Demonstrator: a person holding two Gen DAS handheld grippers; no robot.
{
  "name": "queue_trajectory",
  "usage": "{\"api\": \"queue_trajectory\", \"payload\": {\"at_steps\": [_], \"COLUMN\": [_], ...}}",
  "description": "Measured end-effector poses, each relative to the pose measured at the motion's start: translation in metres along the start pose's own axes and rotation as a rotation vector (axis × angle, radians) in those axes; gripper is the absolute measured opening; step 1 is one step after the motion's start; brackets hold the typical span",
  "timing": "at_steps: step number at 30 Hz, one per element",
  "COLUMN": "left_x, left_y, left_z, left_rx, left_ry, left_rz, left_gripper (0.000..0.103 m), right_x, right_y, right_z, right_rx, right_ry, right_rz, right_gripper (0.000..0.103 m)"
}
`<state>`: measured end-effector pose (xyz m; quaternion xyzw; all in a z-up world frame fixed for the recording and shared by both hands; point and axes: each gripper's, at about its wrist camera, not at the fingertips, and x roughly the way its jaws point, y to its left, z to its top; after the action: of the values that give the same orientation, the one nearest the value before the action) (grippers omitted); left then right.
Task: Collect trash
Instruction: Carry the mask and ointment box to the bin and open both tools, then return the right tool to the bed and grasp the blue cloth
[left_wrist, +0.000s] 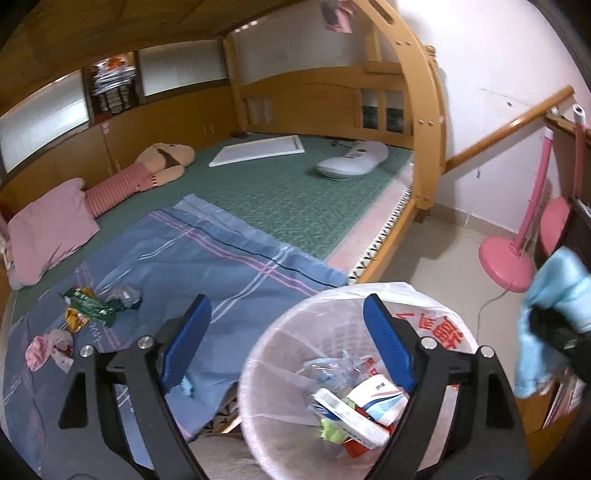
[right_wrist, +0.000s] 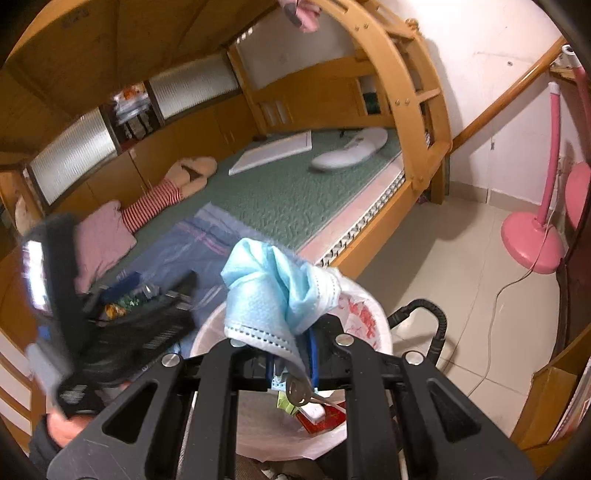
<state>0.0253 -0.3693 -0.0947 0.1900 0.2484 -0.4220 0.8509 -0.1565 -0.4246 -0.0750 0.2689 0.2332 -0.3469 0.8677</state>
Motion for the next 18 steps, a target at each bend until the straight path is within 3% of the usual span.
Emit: {"api": "queue_trajectory", "payload": {"at_steps": [3, 4, 5, 7, 18], "left_x": [-0.004, -0.006, -0.007, -0.008, -0.009], "left_y": [0.020, 0.025, 0.033, 0.045, 0.092], "left_z": [-0.001, -0.002, -0.003, -0.004, -0.019], "left_rx": [-0.029, -0.035, -0.045, -0.060, -0.137], "left_ry": [-0.001, -0.003, -0.003, -0.001, 0.021], "left_rz": [0.029, 0.036, 0.051, 0.066, 0.103], "left_gripper": [0.085, 0.085, 0.085, 0.085, 0.085], "right_x": [0.030, 0.042, 0.054, 0.069, 0.076], "right_y": [0.006, 0.010, 0.014, 0.019, 0.035], "right_z": [-0.003, -0.005, -0.007, -0.012, -0.011], "right_rx": [-0.024, -0.038, -0.053, -0.065, -0.083], "right_ry": [0.064, 0.091, 0.123, 0.152, 0.146], "right_rz": [0.000, -0.004, -0.011, -0.024, 0.007], "right_gripper": [0.018, 0.031, 0.053, 0.074, 0.079]}}
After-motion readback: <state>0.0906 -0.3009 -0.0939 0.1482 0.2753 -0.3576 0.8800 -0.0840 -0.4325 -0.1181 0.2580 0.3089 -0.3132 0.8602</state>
